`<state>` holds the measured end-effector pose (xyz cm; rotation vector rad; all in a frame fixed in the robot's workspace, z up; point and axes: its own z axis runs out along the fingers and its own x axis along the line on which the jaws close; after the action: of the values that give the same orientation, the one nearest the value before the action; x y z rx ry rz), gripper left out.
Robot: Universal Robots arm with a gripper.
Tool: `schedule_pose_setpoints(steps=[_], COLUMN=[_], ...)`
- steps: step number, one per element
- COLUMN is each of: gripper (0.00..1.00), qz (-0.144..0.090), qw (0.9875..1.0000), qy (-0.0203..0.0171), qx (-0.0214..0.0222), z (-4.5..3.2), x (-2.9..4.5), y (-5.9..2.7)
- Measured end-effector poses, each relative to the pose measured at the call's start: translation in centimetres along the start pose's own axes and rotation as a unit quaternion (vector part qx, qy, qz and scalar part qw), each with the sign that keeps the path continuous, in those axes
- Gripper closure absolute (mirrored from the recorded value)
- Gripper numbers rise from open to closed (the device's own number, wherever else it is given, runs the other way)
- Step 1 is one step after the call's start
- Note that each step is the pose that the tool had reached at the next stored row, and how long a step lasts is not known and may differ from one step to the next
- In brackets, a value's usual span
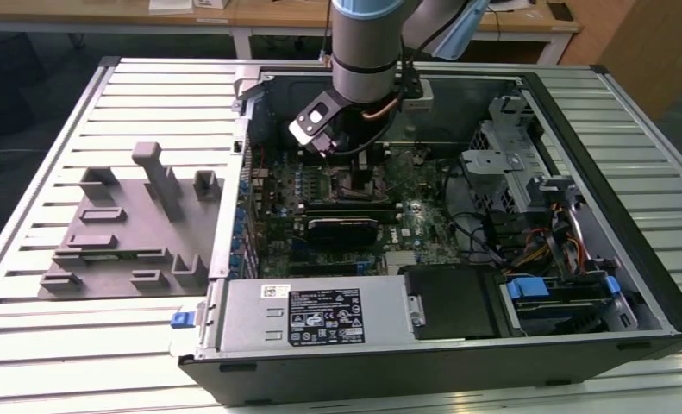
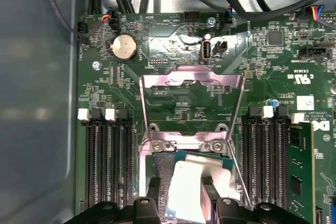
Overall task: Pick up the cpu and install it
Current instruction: 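Place the cpu into insertion slot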
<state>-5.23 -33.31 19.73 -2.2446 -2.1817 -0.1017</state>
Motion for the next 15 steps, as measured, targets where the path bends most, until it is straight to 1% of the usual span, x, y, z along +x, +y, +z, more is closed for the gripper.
schedule_pose_setpoints(steps=[3,5,6,7,9,11,15], gripper=[0.58,0.58,0.58,0.58,0.58,0.58,0.58], qz=[0.000,0.000,0.000,0.001,0.006,0.012,0.026], qw=[1.0000,1.0000,1.0000,1.0000,1.0000,0.9999,0.9993], qy=[0.0007,0.0021,0.0004,-0.0006,-0.0045,-0.0104,-0.0268], qx=[-0.0001,-0.0009,-0.0003,-0.0004,-0.0007,-0.0011,-0.0025], z=[-0.07,-0.27,-0.77,-0.78,-0.78,-0.79,-0.79], x=[0.03,0.10,0.10,0.10,0.07,0.07,0.07], y=[0.01,0.05,0.06,0.06,0.06,0.06,0.06])
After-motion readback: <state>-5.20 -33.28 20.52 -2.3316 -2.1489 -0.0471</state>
